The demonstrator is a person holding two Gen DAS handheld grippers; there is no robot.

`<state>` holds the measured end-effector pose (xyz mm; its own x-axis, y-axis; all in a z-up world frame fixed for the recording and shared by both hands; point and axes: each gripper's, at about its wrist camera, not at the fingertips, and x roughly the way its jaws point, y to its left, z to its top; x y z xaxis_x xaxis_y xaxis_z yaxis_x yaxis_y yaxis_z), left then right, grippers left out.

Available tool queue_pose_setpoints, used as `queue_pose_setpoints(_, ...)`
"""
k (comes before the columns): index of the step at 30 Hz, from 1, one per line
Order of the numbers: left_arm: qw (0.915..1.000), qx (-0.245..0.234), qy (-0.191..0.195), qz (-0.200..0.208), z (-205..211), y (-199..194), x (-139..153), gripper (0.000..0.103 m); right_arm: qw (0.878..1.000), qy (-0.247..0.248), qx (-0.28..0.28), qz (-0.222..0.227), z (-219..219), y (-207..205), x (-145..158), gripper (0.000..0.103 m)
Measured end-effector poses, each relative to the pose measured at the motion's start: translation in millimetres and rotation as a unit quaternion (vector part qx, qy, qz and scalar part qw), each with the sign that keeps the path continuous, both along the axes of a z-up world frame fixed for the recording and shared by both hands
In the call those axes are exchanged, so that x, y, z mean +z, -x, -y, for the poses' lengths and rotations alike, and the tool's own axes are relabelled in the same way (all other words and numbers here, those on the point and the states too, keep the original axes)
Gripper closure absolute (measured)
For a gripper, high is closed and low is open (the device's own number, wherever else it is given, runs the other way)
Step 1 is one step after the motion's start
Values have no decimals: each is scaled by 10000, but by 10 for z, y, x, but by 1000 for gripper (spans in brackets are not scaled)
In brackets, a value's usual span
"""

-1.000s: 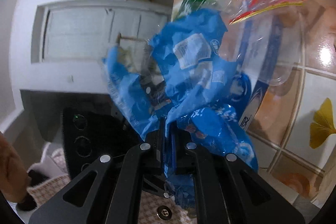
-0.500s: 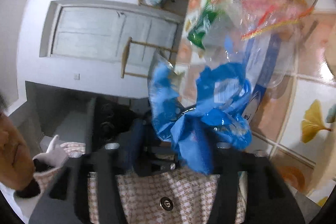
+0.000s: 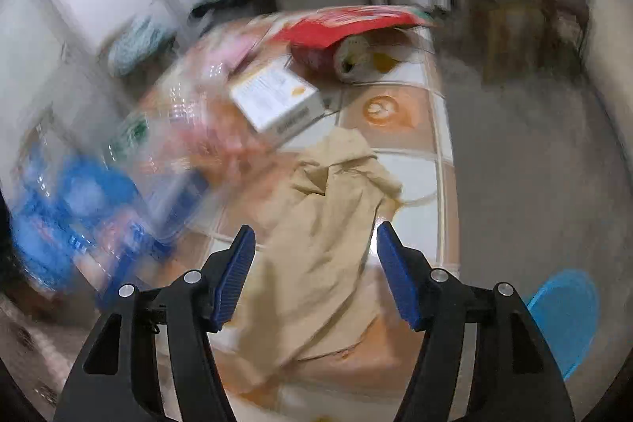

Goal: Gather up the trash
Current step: 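Carry the blue bag and beige cloth over the blue wastebasket with both tools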

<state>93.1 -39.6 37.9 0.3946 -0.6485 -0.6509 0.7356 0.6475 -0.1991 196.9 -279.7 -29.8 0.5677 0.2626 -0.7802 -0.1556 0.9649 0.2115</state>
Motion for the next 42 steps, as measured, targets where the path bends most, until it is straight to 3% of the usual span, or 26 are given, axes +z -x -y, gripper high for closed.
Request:
queue_pose_setpoints(1, 10000, 8, -22, 11, 0, 10, 6, 98, 9996, 113, 238, 51, 31, -8, -19, 39)
queue_pose_setpoints(3, 10000, 39, -62, 22, -16, 43, 21, 98, 9934, 498, 1008, 213, -33, -111, -50, 23)
queue_pose_setpoints(8, 9995, 317, -75, 11, -28, 117, 44, 98, 9594, 1772, 2171, 319, -134, -393, -211, 18)
queue_pose_setpoints(11, 9987, 516, -17, -25, -23, 162, 39, 98, 9511, 1770, 2532, -17, -166, -591, -404, 18)
queue_pose_setpoints(14, 9973, 736, 31, -68, -16, 201, 28, 98, 9581, 1374, 2511, -108, -90, -678, -455, 19)
queue_pose_setpoints(19, 9957, 917, 84, -100, 52, 278, 9, 98, 9724, 940, 2130, 147, 50, -600, -464, 44)
queue_pose_setpoints(23, 9958, 894, 91, -180, 186, 296, 0, 98, 9889, 421, 1393, 285, 258, -466, -462, 87)
queue_pose_setpoints(27, 9979, 637, -75, -110, 464, 302, 19, 98, 9967, -337, 552, 491, 602, -225, -464, 95)
queue_pose_setpoints(31, 9998, 133, -164, -7, 910, 234, 106, 98, 9900, -1025, -346, 910, 1104, 278, -381, 95)
queue_pose_setpoints(34, 9987, -337, -345, -139, 1483, 77, 139, 98, 9761, -1266, -1346, 1141, 1631, 833, -397, 95)
queue_pose_setpoints(38, 9917, -1031, -574, -505, 2320, -97, 84, 98, 9419, -1137, -2962, 1105, 2375, 1729, -645, 95)
queue_pose_setpoints(40, 9799, -1491, -845, -1025, 2903, -192, -82, 98, 9257, -1143, -3487, 916, 2592, 1971, -825, 95)
queue_pose_setpoints(41, 9730, -1641, -1026, -1260, 3168, -221, -188, 98, 9119, -1244, -3840, 740, 2747, 2139, -978, 95)
queue_pose_setpoints(42, 9622, -1849, -1230, -1579, 3510, -250, -353, 98, 9012, -1281, -4100, 586, 2848, 2259, -1098, 95)
